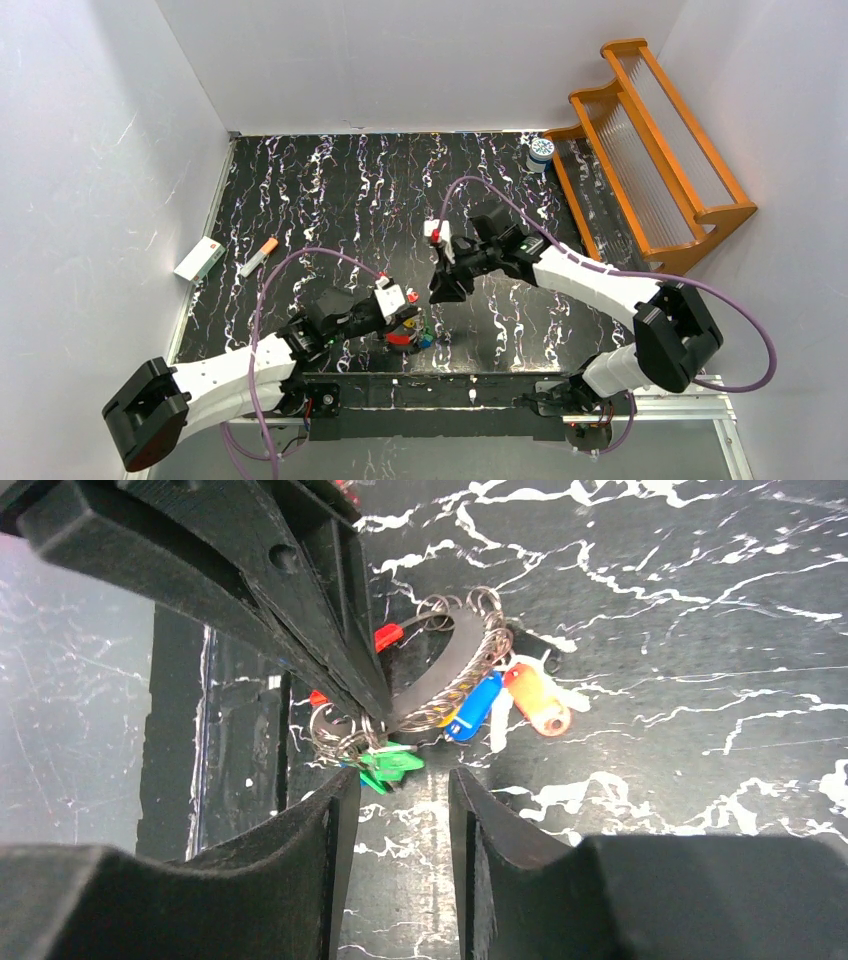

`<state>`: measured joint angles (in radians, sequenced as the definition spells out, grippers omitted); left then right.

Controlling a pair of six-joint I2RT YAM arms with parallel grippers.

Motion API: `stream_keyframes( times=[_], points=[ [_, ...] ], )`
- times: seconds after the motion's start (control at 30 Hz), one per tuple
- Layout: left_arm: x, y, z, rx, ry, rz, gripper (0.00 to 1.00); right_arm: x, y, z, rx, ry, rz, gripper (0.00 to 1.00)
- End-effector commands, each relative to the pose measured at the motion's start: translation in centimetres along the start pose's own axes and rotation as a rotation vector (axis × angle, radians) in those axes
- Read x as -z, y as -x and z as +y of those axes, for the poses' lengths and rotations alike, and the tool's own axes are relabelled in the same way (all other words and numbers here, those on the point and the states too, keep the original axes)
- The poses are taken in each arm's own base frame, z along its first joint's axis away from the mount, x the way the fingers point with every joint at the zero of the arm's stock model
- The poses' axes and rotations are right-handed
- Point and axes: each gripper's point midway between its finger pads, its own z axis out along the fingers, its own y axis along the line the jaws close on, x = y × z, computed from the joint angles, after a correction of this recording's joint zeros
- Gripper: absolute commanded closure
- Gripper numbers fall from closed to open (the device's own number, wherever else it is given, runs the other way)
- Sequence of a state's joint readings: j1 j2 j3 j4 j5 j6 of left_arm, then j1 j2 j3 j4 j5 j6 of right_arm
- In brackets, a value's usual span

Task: Put the keys on the keyring
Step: Adjust the key on the keyring.

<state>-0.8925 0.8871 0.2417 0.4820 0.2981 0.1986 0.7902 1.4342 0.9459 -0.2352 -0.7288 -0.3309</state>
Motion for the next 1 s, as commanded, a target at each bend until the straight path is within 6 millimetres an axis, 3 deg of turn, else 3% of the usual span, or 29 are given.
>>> stream_keyframes(
  times=[0.0, 0.27, 0.6, 0.83, 0.97],
  points=[
    [0.7, 4.1, 0.9, 0.074, 0.080, -0.231, 1.00, 1.4, 3.7, 0.6, 0.025, 0.053, -0.183, 0.54],
    [2.2, 6.6, 1.3, 0.079, 0.122, -0.409, 1.00, 1.7, 4.5, 2.2, 0.045, 0.150, -0.245, 0.54],
    [2.4, 6.9, 1.1, 0.071, 0.116, -0.428, 1.00, 1.1, 4.1, 1.8, 0.025, 0.160, -0.234, 0.59],
    [2.4, 6.9, 1.0, 0.098, 0.108, -0.430, 1.00, 0.9, 3.6, 1.5, 0.013, 0.159, -0.208, 0.78],
    [2.4, 6.9, 0.9, 0.101, 0.106, -0.429, 1.00, 0.8, 3.4, 1.6, 0.010, 0.164, -0.203, 0.99]
  ],
)
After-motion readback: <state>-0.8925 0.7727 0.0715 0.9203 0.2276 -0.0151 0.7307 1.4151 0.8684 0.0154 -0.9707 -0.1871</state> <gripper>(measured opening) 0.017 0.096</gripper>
